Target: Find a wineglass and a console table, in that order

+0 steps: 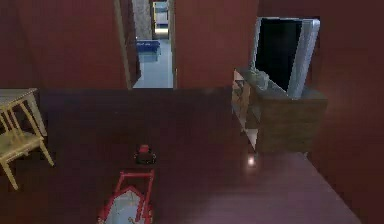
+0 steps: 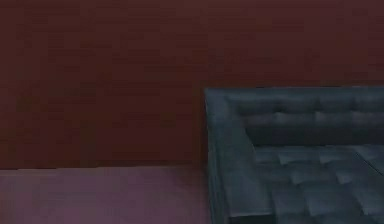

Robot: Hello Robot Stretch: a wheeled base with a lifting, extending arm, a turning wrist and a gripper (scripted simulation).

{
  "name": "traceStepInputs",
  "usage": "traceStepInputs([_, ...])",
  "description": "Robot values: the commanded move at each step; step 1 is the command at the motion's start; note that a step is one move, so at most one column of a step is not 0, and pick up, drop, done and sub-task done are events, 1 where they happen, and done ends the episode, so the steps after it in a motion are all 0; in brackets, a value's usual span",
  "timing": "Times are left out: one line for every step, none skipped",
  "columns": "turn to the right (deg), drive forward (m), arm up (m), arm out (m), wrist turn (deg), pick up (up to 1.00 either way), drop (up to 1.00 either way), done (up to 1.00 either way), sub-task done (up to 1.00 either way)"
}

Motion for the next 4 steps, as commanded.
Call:
traceStepInputs([0.0, 0.80, 0.00, 0.00, 0.0, 0.00, 0.00, 0.00, 0.00])
traceStepInputs([30.0, 0.00, 0.00, 0.00, 0.0, 0.00, 0.00, 0.00, 0.00])
traceStepInputs([0.0, 0.70, 0.00, 0.00, 0.0, 0.00, 0.00, 0.00, 0.00])
traceStepInputs([-45.0, 0.00, 0.00, 0.00, 0.0, 0.00, 0.00, 0.00, 0.00])
